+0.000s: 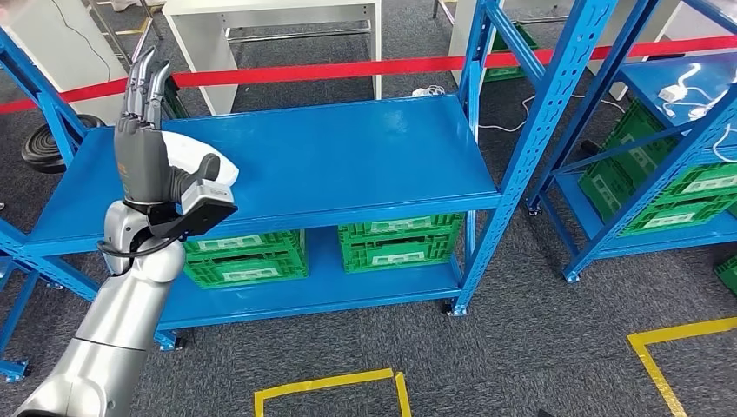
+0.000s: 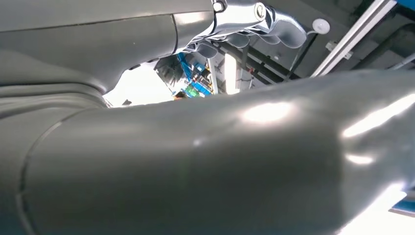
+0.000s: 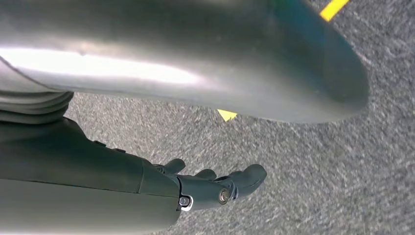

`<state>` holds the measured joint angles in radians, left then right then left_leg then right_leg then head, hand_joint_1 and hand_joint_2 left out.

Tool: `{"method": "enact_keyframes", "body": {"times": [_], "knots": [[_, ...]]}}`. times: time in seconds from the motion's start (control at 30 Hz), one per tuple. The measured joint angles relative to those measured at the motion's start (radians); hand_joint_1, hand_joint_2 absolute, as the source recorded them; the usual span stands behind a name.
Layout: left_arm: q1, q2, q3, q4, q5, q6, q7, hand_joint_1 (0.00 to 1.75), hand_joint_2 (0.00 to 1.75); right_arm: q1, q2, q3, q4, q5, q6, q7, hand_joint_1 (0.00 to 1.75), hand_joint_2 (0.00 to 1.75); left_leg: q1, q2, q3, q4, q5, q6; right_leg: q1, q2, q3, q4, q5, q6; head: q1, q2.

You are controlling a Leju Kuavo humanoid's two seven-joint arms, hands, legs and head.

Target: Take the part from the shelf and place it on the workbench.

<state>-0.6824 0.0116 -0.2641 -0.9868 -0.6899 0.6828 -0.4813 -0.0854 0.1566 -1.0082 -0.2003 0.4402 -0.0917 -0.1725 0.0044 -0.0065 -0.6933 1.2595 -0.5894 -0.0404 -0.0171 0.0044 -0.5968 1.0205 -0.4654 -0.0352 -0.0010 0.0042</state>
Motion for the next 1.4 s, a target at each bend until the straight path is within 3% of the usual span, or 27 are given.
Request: {"method": "enact_keyframes", "body": {"times": [0.03, 0.07, 0.13, 0.2, 0.23, 0.37, 0.43, 0.5, 0.53, 0.57, 0.6, 0.67, 0.7, 0.73, 0.83, 0.9, 0.93, 1.0, 1.03, 1.07, 1.1, 1.17, 1.2, 1.27, 1.4], "knots": [[0.004, 0.0, 0.0, -0.001, -0.003, 0.0, 0.005, 0.0, 0.0, 0.001, 0.0, 0.0, 0.0, 0.0, 0.001, 0.0, 0.0, 0.0, 0.002, 0.0, -0.027, 0.034, 0.002, -0.002, -0.001, 0.001, 0.006, 0.0, -0.005, 0.001, 0.0, 0.0], [0.007, 0.0, 0.0, -0.003, -0.007, 0.0, 0.01, 0.0, 0.0, 0.002, 0.0, 0.0, 0.0, -0.001, 0.002, -0.001, 0.0, 0.0, 0.005, 0.001, -0.035, 0.031, 0.024, -0.004, -0.002, 0.001, 0.013, 0.0, -0.011, 0.002, 0.0, 0.0], [0.009, 0.0, 0.0, -0.011, -0.014, -0.003, 0.02, 0.0, 0.0, 0.004, 0.001, 0.0, 0.0, -0.001, 0.003, -0.001, 0.0, 0.0, 0.008, 0.002, 0.005, -0.085, 0.112, -0.005, -0.004, 0.003, 0.031, 0.001, -0.024, 0.009, 0.0, 0.0], [0.009, 0.0, -0.001, -0.02, -0.018, -0.01, 0.026, 0.0, 0.0, 0.003, 0.001, 0.0, 0.0, -0.001, 0.002, 0.0, 0.0, 0.0, 0.006, 0.003, 0.059, -0.204, 0.16, -0.001, -0.004, 0.004, 0.042, 0.002, -0.037, 0.021, -0.001, 0.0], [0.009, 0.0, -0.001, -0.024, -0.019, -0.014, 0.029, 0.0, 0.0, 0.002, 0.001, 0.0, 0.0, -0.001, 0.001, 0.001, 0.0, 0.0, 0.004, 0.003, 0.072, -0.231, 0.163, 0.003, -0.003, 0.004, 0.044, 0.001, -0.04, 0.028, 0.0, 0.0], [0.009, 0.0, -0.001, -0.036, -0.02, -0.024, 0.031, 0.0, 0.0, 0.0, 0.002, -0.002, 0.0, -0.002, -0.008, 0.006, 0.0, 0.0, 0.001, 0.0, 0.085, -0.245, 0.15, 0.035, -0.006, 0.002, 0.045, 0.01, -0.054, 0.052, 0.004, 0.0], [0.007, -0.003, -0.001, -0.039, -0.021, -0.027, 0.031, 0.0, 0.0, 0.0, 0.002, -0.004, 0.0, -0.003, -0.013, 0.007, 0.0, 0.0, 0.003, 0.001, 0.096, -0.25, 0.145, 0.048, -0.006, 0.0, -0.001, 0.102, -0.094, 0.058, 0.008, 0.0], [0.006, -0.005, -0.001, -0.037, -0.022, -0.028, 0.031, 0.0, 0.0, 0.0, 0.002, -0.006, 0.0, -0.004, -0.014, 0.008, 0.0, 0.0, 0.001, 0.001, 0.101, -0.249, 0.138, 0.055, -0.004, 0.0, -0.086, 0.24, -0.14, 0.059, 0.012, 0.0], [0.007, -0.007, -0.001, -0.036, -0.023, -0.028, 0.031, 0.0, 0.0, 0.002, 0.002, -0.006, 0.0, -0.005, -0.013, 0.008, 0.0, 0.0, -0.001, 0.001, 0.104, -0.249, 0.134, 0.056, -0.003, 0.0, -0.118, 0.283, -0.143, 0.058, 0.013, 0.0], [0.007, -0.008, -0.001, -0.034, -0.024, -0.028, 0.031, 0.0, 0.0, 0.003, 0.002, -0.007, 0.0, -0.006, -0.012, 0.007, 0.0, 0.0, -0.002, 0.0, 0.108, -0.248, 0.13, 0.056, -0.002, 0.0, -0.133, 0.288, -0.126, 0.056, 0.013, 0.0], [0.006, -0.009, -0.001, -0.033, -0.026, -0.028, 0.031, 0.0, 0.0, 0.004, 0.002, -0.007, 0.0, -0.006, -0.01, 0.006, 0.0, 0.0, -0.003, -0.001, 0.114, -0.247, 0.124, 0.055, 0.0, 0.0, -0.127, 0.252, -0.09, 0.053, 0.013, 0.0], [0.003, -0.01, -0.001, -0.031, -0.03, -0.028, 0.03, 0.0, 0.0, 0.004, 0.002, -0.008, 0.0, -0.005, -0.007, 0.005, 0.0, 0.0, -0.005, -0.001, 0.129, -0.244, 0.111, 0.049, 0.003, -0.001, -0.072, 0.113, -0.008, 0.042, 0.014, 0.0], [0.001, -0.01, -0.001, -0.03, -0.032, -0.028, 0.03, 0.0, 0.0, 0.003, 0.002, -0.008, 0.0, -0.004, -0.006, 0.005, 0.0, 0.0, -0.007, -0.002, 0.133, -0.243, 0.105, 0.045, 0.006, -0.001, -0.046, 0.055, 0.014, 0.037, 0.014, 0.0], [-0.001, -0.01, -0.002, -0.029, -0.032, -0.028, 0.03, 0.0, 0.0, 0.002, 0.002, -0.008, 0.0, -0.003, -0.006, 0.005, 0.0, 0.0, -0.008, -0.002, 0.136, -0.243, 0.101, 0.04, 0.008, -0.001, -0.03, 0.02, 0.021, 0.032, 0.015, 0.0], [-0.007, -0.011, -0.002, -0.029, -0.033, -0.028, 0.029, 0.0, 0.0, 0.001, 0.003, -0.008, 0.0, -0.001, -0.005, 0.005, 0.0, 0.0, -0.01, -0.002, 0.14, -0.247, 0.094, 0.023, 0.008, 0.0, -0.02, 0.003, 0.014, 0.018, 0.015, 0.0], [-0.013, -0.011, -0.003, -0.029, -0.034, -0.028, 0.029, 0.0, 0.0, 0.001, 0.004, -0.008, 0.0, -0.001, -0.004, 0.005, 0.0, 0.0, -0.008, 0.0, 0.126, -0.211, 0.073, 0.012, 0.003, 0.0, -0.01, -0.003, 0.012, 0.006, 0.012, 0.0], [-0.016, -0.01, -0.003, -0.028, -0.035, -0.028, 0.029, 0.0, 0.0, 0.001, 0.005, -0.008, 0.0, -0.001, -0.003, 0.005, 0.0, 0.0, -0.007, 0.0, 0.102, -0.163, 0.051, 0.007, 0.002, -0.001, -0.005, -0.005, 0.011, 0.001, 0.01, 0.0], [-0.017, -0.01, -0.003, -0.026, -0.036, -0.028, 0.029, 0.0, 0.0, 0.0, 0.006, -0.008, 0.0, 0.0, 0.001, 0.005, 0.0, 0.0, -0.003, 0.001, 0.024, -0.024, -0.001, 0.0, 0.002, 0.0, 0.002, -0.006, 0.004, -0.005, 0.008, 0.0], [-0.016, -0.01, -0.003, -0.025, -0.037, -0.028, 0.03, 0.0, 0.0, 0.0, 0.006, -0.008, 0.0, 0.0, 0.004, 0.005, 0.0, 0.0, -0.001, 0.001, -0.01, 0.028, -0.01, -0.003, 0.001, 0.0, 0.005, -0.005, 0.0, -0.005, 0.008, 0.0], [-0.015, -0.01, -0.003, -0.024, -0.038, -0.028, 0.03, 0.0, 0.0, 0.001, 0.007, -0.008, 0.0, 0.0, 0.005, 0.004, 0.0, 0.0, 0.001, 0.001, -0.029, 0.047, 0.001, -0.004, 0.001, 0.001, 0.011, -0.005, -0.004, -0.005, 0.008, 0.0], [-0.015, -0.01, -0.003, -0.022, -0.038, -0.029, 0.03, 0.0, 0.0, 0.001, 0.007, -0.008, 0.0, -0.001, 0.006, 0.003, 0.0, 0.0, 0.003, 0.001, -0.027, 0.024, 0.032, -0.005, 0.0, 0.002, 0.018, -0.005, -0.009, -0.003, 0.007, 0.0], [-0.02, -0.01, -0.003, -0.02, -0.037, -0.03, 0.03, 0.0, 0.0, 0.002, 0.007, -0.008, 0.0, -0.002, 0.005, 0.001, 0.0, 0.0, 0.004, 0.002, 0.024, -0.111, 0.12, -0.002, -0.001, 0.003, 0.035, -0.005, -0.021, 0.004, 0.007, 0.0], [-0.024, -0.01, -0.004, -0.018, -0.036, -0.031, 0.028, 0.0, 0.0, 0.001, 0.007, -0.008, 0.0, -0.003, 0.004, 0.001, 0.0, 0.0, 0.003, 0.003, 0.053, -0.177, 0.147, 0.001, 0.0, 0.004, 0.04, -0.004, -0.027, 0.009, 0.007, 0.0], [-0.031, -0.013, -0.005, -0.013, -0.033, -0.032, 0.024, 0.0, 0.0, -0.001, 0.007, -0.009, 0.0, -0.007, 0.0, 0.002, 0.0, 0.0, 0.0, 0.003, 0.082, -0.242, 0.158, 0.011, 0.003, 0.003, 0.044, -0.005, -0.035, 0.021, 0.009, 0.0], [-0.036, -0.015, -0.007, -0.004, -0.031, -0.033, 0.021, 0.0, 0.0, -0.001, 0.007, -0.011, 0.0, -0.01, -0.006, 0.004, 0.0, 0.0, -0.001, 0.0, 0.092, -0.25, 0.15, 0.036, 0.0, 0.001, 0.045, 0.0, -0.047, 0.043, 0.011, 0.0]]}}
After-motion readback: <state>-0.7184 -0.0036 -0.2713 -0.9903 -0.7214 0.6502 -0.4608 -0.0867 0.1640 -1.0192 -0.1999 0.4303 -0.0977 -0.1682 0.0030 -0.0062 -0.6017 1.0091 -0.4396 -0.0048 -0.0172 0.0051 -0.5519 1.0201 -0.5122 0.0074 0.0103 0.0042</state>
